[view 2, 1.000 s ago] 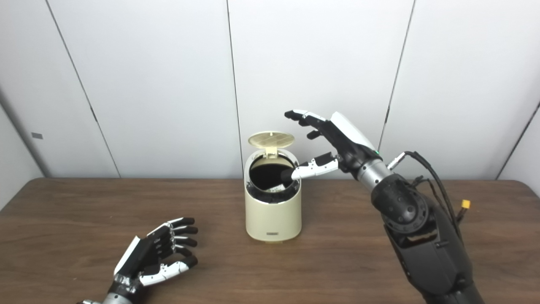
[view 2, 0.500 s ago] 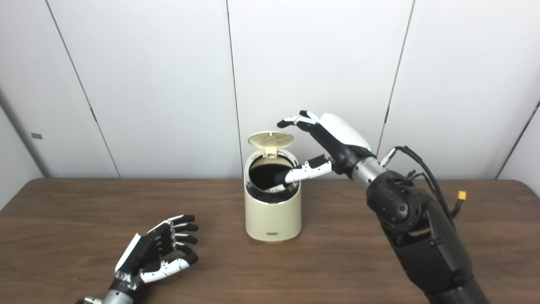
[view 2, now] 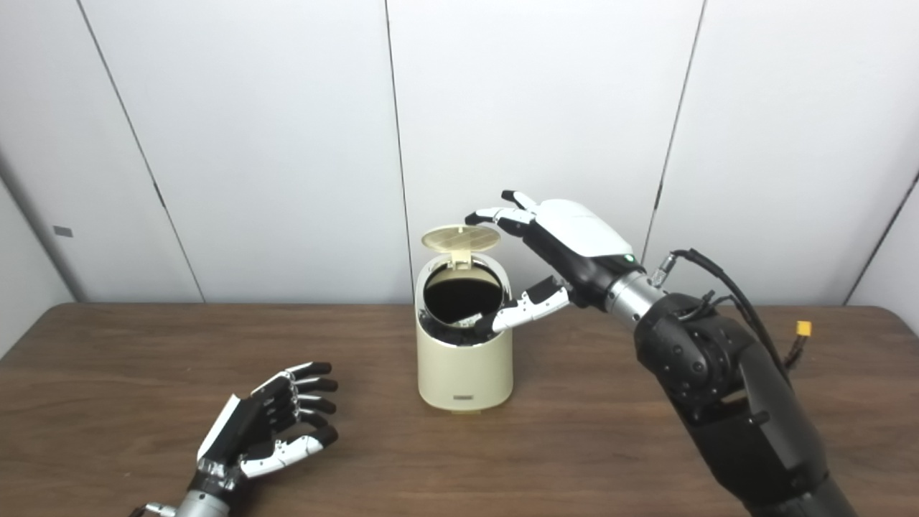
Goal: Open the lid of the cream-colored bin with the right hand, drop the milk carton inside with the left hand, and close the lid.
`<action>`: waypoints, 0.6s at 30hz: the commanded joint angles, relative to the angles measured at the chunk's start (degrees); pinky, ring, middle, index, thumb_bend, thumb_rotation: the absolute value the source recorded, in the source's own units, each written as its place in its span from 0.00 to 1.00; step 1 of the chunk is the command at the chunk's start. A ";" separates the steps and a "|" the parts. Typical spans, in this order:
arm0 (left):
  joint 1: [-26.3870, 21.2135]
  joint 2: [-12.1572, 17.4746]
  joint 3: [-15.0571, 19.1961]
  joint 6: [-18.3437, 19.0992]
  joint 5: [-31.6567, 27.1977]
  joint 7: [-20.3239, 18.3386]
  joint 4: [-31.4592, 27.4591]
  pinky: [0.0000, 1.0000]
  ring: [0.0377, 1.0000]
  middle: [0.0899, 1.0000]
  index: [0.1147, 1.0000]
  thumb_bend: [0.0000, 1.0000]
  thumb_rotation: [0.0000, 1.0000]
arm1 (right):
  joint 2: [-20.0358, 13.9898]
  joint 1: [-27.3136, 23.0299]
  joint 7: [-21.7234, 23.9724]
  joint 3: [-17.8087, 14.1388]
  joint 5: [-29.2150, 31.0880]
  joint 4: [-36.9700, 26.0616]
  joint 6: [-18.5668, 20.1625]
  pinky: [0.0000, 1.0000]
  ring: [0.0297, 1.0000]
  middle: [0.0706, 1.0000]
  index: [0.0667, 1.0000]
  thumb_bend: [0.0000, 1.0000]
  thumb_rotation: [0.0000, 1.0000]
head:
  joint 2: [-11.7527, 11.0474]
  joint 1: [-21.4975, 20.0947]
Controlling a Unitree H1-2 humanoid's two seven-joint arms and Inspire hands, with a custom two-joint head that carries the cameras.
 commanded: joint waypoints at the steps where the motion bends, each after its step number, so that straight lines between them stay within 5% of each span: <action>1: -0.69 -0.37 0.17 -2.11 0.03 0.78 0.69 0.57 0.62 0.70 0.78 0.77 0.19 | -1.04 -2.11 -0.39 -0.83 -0.22 -1.54 -1.87 0.91 1.00 0.88 0.85 0.82 0.50 | 0.01 0.09; 18: -0.37 -0.50 0.16 -2.57 0.89 1.24 0.62 0.56 0.62 0.69 0.78 0.76 0.18 | -0.19 -1.53 1.32 -1.20 0.79 -1.83 -2.53 0.92 0.99 0.85 0.84 0.79 0.45 | 0.51 0.66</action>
